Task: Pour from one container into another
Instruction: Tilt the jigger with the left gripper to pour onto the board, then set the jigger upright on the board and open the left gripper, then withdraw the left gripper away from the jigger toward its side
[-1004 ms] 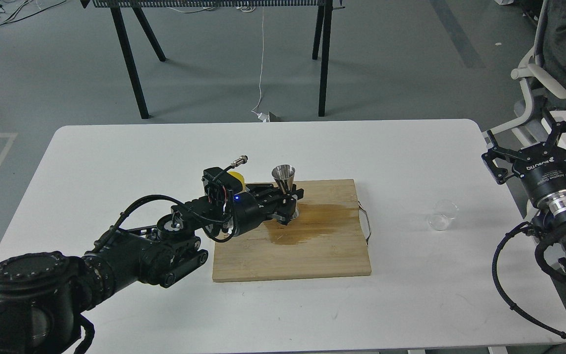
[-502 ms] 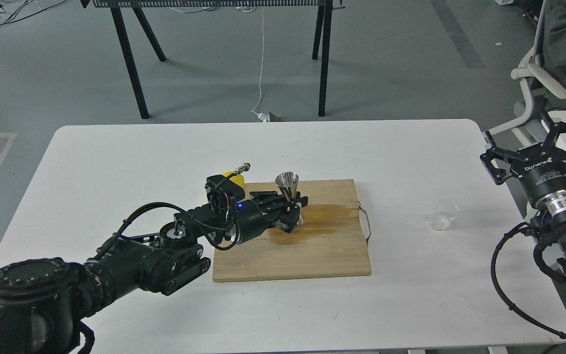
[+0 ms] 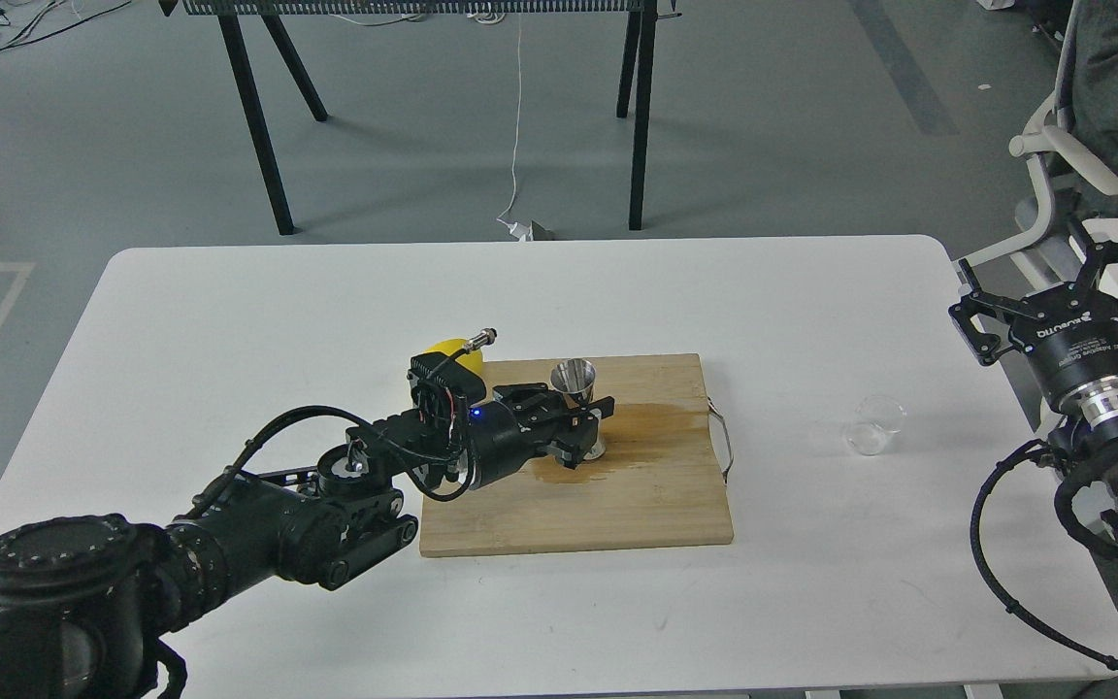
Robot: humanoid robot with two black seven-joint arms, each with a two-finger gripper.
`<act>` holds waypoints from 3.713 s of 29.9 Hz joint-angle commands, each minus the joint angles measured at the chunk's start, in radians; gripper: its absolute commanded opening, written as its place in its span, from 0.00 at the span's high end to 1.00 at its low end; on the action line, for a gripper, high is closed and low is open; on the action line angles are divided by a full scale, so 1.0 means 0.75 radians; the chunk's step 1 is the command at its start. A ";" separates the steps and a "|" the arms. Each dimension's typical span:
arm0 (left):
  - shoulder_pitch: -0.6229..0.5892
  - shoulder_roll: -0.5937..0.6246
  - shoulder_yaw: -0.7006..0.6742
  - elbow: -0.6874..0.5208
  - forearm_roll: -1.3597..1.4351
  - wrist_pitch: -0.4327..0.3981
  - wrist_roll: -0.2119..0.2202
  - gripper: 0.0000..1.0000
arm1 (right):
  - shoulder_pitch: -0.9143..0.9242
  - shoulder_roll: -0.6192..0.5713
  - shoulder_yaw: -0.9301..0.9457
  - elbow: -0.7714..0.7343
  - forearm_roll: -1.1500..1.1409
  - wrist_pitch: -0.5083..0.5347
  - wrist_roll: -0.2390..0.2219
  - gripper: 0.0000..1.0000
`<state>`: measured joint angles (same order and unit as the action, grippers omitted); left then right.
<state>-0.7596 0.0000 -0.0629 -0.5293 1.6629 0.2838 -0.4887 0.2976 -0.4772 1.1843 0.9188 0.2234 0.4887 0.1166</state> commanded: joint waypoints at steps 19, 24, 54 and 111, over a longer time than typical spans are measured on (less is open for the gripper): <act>0.011 0.000 0.002 -0.022 -0.002 0.027 0.000 0.14 | -0.010 -0.004 0.004 0.000 0.001 0.000 0.000 0.01; 0.019 0.000 0.002 -0.024 -0.002 0.027 0.000 0.13 | -0.012 -0.006 0.004 0.000 0.001 0.000 0.000 0.01; 0.064 0.000 0.002 -0.061 -0.002 0.029 0.000 0.11 | -0.014 -0.004 0.006 0.004 0.001 0.000 0.000 0.01; 0.227 0.646 -0.302 -0.605 -0.045 0.010 0.000 0.11 | -0.027 -0.008 0.008 0.010 0.001 0.000 0.000 0.01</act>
<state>-0.6093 0.4309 -0.2306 -0.9303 1.6477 0.3005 -0.4888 0.2775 -0.4845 1.1895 0.9243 0.2240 0.4887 0.1166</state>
